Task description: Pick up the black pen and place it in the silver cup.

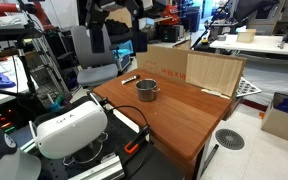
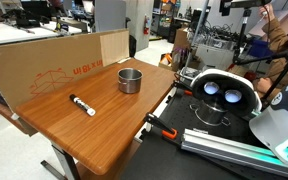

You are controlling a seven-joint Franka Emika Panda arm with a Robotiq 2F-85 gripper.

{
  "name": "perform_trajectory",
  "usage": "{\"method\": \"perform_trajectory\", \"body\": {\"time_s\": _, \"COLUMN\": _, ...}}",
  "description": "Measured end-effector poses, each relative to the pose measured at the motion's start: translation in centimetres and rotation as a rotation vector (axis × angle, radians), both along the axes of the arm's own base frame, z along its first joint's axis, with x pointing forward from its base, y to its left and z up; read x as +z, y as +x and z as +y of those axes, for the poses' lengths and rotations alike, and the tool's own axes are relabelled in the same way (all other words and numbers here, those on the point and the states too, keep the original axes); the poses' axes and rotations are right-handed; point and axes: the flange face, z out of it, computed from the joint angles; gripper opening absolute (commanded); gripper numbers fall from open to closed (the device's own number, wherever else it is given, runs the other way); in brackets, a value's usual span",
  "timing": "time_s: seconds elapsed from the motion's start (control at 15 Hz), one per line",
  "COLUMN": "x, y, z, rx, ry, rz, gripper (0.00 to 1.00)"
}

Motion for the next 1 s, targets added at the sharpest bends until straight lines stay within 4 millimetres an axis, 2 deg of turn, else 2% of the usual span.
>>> {"method": "perform_trajectory", "body": {"time_s": 0.47, "x": -0.1, "y": 0.4, "z": 0.8, "rx": 0.015, "ry": 0.001, "rz": 0.000, "gripper": 1.00}}
{"method": "perform_trajectory", "body": {"time_s": 1.0, "x": -0.2, "y": 2.3, "z": 5.9, "rx": 0.111, "ry": 0.063, "rz": -0.032, "gripper": 1.00}}
